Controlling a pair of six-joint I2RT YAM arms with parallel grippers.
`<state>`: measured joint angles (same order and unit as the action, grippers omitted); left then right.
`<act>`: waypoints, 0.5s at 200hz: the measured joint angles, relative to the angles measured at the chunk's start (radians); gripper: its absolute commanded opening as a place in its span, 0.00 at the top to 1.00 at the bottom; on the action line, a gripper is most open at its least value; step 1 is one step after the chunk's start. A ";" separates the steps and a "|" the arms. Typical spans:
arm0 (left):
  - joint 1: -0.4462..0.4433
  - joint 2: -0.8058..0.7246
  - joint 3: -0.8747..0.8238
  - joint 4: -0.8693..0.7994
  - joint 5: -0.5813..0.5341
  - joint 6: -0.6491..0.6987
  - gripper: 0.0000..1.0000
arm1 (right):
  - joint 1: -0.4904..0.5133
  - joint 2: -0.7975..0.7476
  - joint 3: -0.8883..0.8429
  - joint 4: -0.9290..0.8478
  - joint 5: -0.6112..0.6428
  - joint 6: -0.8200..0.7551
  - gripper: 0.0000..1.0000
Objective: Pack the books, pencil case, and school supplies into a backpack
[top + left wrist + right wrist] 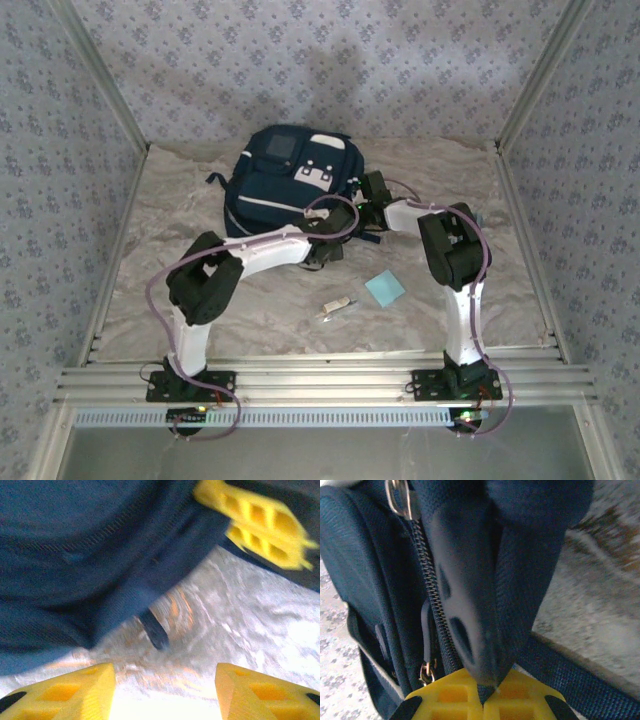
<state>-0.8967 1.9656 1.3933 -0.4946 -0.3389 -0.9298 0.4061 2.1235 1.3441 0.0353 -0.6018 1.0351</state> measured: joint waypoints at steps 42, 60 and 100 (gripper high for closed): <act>-0.021 -0.016 -0.011 0.000 -0.002 -0.011 0.46 | 0.039 0.000 0.001 0.024 -0.023 0.021 1.00; -0.010 -0.007 -0.011 -0.002 -0.014 -0.011 0.46 | 0.048 0.000 0.001 0.030 -0.023 0.024 1.00; 0.037 0.000 -0.011 -0.011 -0.044 0.005 0.45 | 0.048 0.001 0.001 0.032 -0.027 0.024 1.00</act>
<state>-0.8597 1.9659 1.3827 -0.5056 -0.3828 -0.9253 0.4541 2.1246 1.3449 0.0669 -0.6289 1.0592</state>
